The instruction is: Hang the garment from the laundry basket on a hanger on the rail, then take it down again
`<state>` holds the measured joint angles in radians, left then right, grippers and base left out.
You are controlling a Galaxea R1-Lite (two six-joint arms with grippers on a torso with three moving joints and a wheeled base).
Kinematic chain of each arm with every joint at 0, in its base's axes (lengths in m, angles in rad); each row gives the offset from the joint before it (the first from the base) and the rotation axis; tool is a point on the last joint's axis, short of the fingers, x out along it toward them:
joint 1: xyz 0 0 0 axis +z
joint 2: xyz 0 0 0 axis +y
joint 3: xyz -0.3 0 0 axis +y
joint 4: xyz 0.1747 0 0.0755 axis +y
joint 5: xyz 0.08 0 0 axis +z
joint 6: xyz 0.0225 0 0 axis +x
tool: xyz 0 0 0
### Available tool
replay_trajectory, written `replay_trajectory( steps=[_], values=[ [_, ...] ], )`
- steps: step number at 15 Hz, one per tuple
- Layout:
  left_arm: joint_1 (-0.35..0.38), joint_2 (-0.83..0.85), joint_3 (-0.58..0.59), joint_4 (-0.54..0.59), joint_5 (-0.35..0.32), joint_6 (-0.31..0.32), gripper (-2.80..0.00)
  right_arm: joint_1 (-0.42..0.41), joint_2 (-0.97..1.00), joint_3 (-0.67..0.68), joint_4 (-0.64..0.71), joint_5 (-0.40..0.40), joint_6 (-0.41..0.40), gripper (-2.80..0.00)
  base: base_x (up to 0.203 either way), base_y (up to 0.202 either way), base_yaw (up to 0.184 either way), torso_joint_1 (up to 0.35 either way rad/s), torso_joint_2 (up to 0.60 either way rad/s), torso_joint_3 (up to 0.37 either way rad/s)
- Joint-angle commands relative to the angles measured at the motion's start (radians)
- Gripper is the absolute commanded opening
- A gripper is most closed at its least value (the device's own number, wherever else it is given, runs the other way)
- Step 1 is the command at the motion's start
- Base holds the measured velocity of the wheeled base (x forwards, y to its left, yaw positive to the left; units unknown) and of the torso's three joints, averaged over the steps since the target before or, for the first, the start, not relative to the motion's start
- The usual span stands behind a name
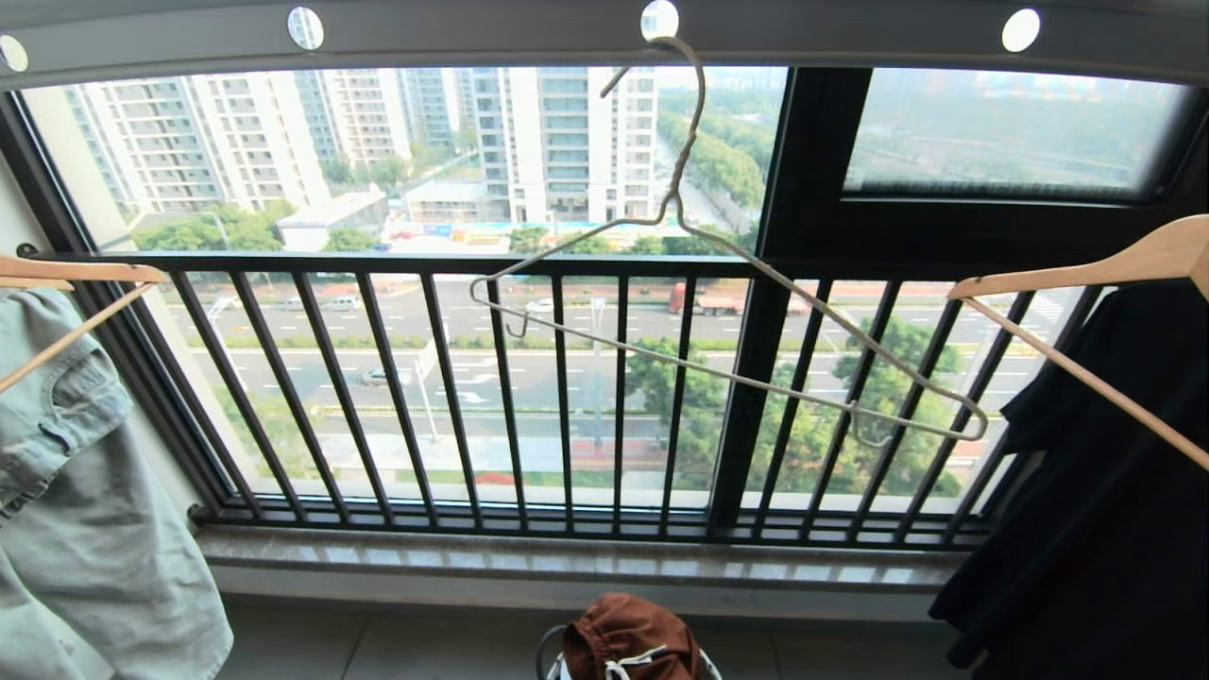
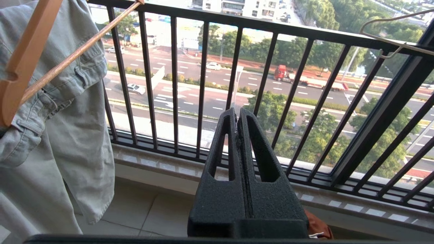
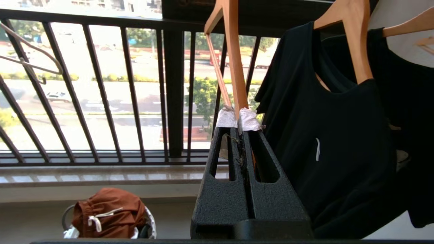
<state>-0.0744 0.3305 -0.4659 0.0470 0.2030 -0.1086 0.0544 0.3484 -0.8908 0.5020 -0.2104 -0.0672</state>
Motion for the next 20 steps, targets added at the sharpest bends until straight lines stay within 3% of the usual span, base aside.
replay_trajectory(
  steps=[1,5,8,13,18,20],
  values=[
    [0.037,-0.122,0.092,0.0,-0.002,-0.002,-2.8,-0.023,-0.101,0.003,0.05,0.016,-0.01,-2.8,0.0,0.0,0.0,0.0,0.0,0.0],
    [0.06,-0.321,0.278,0.002,-0.124,0.048,-2.8,-0.035,-0.226,0.132,0.082,0.077,-0.011,-2.8,0.0,0.0,0.0,0.0,0.0,0.0],
    [0.063,-0.329,0.384,-0.002,-0.155,0.076,-2.8,-0.038,-0.34,0.314,0.055,0.161,-0.007,-2.8,0.0,0.0,0.0,0.0,0.0,0.0],
    [0.064,-0.329,0.464,-0.029,-0.203,0.189,-2.8,-0.039,-0.348,0.63,-0.292,0.24,0.036,-2.8,0.0,0.0,0.0,0.0,0.0,0.0],
    [0.064,-0.329,0.466,-0.032,-0.203,0.171,-2.8,-0.039,-0.348,0.89,-0.499,0.254,-0.026,-2.8,0.0,0.0,0.0,0.0,0.0,0.0],
    [0.064,-0.329,0.466,-0.032,-0.201,0.168,-2.8,-0.039,-0.347,0.886,-0.484,0.253,-0.034,-2.8,0.0,0.0,0.0,0.0,0.0,0.0]
  ],
)
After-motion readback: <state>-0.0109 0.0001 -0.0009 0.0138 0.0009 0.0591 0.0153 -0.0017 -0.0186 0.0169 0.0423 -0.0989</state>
